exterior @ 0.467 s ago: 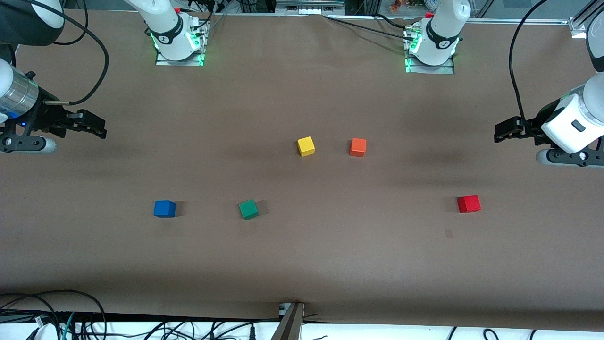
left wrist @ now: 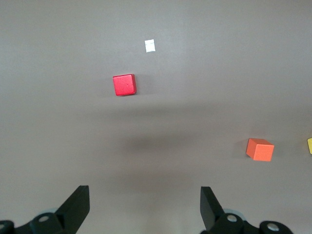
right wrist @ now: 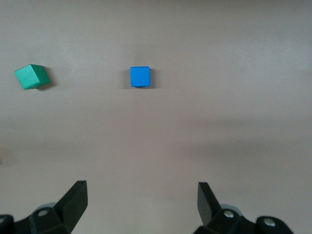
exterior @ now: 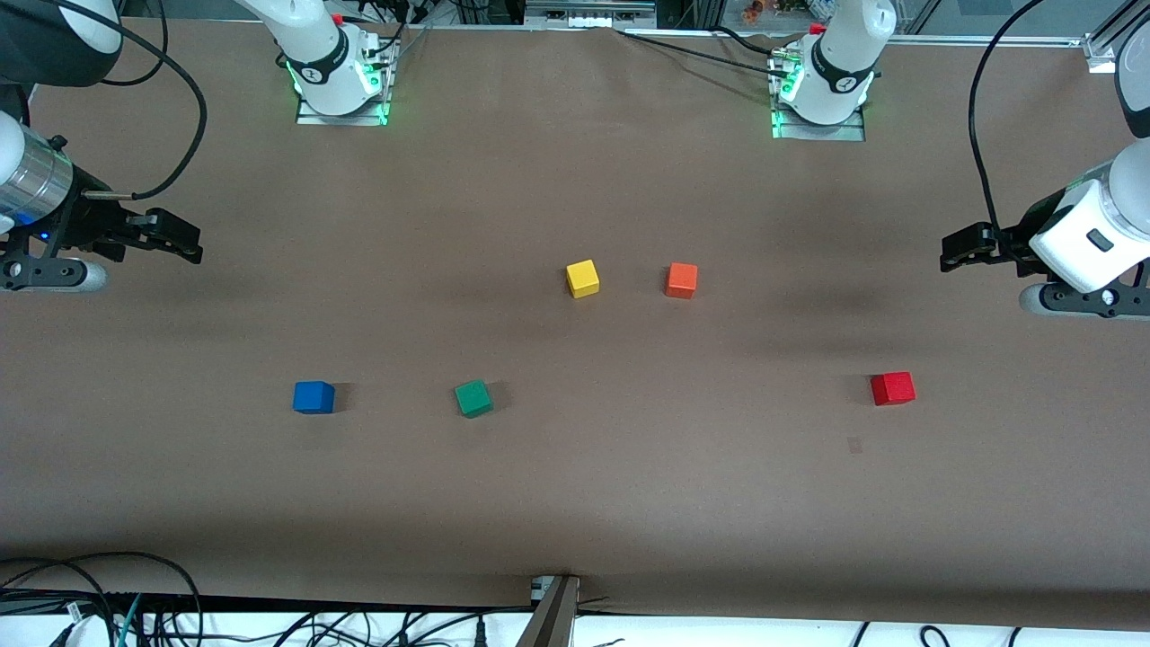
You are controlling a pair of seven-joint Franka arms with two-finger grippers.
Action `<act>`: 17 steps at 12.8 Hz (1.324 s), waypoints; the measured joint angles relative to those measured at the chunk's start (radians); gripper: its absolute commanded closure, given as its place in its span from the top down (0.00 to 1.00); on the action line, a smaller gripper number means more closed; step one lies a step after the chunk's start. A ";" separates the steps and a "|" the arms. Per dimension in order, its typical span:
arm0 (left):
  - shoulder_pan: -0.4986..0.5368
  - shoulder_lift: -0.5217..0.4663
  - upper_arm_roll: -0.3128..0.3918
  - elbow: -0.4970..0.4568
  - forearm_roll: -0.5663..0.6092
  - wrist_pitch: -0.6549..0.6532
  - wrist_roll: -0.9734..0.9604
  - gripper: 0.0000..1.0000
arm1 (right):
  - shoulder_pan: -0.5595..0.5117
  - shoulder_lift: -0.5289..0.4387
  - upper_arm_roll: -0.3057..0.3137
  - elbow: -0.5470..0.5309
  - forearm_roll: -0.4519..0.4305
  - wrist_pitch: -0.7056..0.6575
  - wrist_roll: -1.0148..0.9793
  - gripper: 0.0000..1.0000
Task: Pass red block to right arm, stack on blue
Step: 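Lower the left gripper over the red cube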
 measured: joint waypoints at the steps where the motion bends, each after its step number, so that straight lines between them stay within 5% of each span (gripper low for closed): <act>1: 0.000 0.002 0.000 0.000 0.000 0.000 0.000 1.00 | 0.000 0.000 0.000 0.000 0.000 0.000 0.000 1.00; 7: 0.004 0.065 0.002 -0.001 0.000 0.018 0.002 1.00 | 0.000 0.000 0.000 0.000 0.000 0.000 0.000 1.00; 12: 0.066 0.204 0.005 -0.045 0.000 0.200 0.094 1.00 | 0.000 0.000 0.000 0.001 0.000 -0.001 0.000 1.00; 17: 0.086 0.258 0.006 -0.258 0.000 0.524 0.105 1.00 | 0.000 0.000 0.000 0.001 0.000 -0.002 0.000 1.00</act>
